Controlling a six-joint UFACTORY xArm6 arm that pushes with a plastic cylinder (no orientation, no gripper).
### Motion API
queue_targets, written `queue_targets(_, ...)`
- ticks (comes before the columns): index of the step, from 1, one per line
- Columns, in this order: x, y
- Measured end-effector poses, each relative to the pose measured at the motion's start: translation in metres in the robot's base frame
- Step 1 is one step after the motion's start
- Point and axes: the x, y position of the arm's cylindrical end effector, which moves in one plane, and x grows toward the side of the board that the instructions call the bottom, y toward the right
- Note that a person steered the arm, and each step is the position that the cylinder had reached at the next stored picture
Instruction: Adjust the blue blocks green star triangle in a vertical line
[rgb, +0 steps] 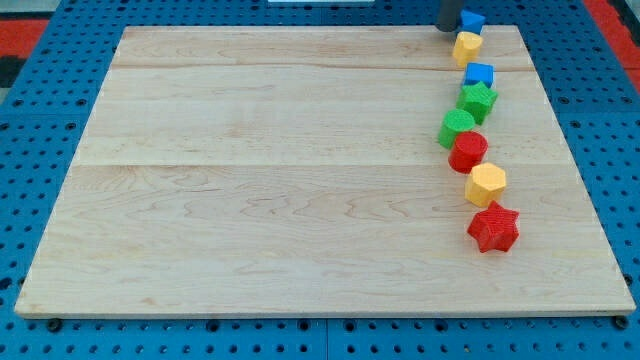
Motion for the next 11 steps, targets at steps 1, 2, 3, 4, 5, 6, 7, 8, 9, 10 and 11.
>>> queue_targets(1, -0.001, 0.008)
queue_targets(2, -0.001, 0.007)
queue_targets(3, 0.0, 0.006)
queue_targets(4, 0.0, 0.006)
queue_targets(5, 0.0, 0.006)
queue_targets(6, -0.001, 0.006)
queue_targets(7, -0.001, -0.015)
queue_targets(8, 0.008, -0.041)
queue_targets(9, 0.027, -0.062)
queue_targets(10, 0.059, -0.064)
queue_targets(11, 0.091, -0.062)
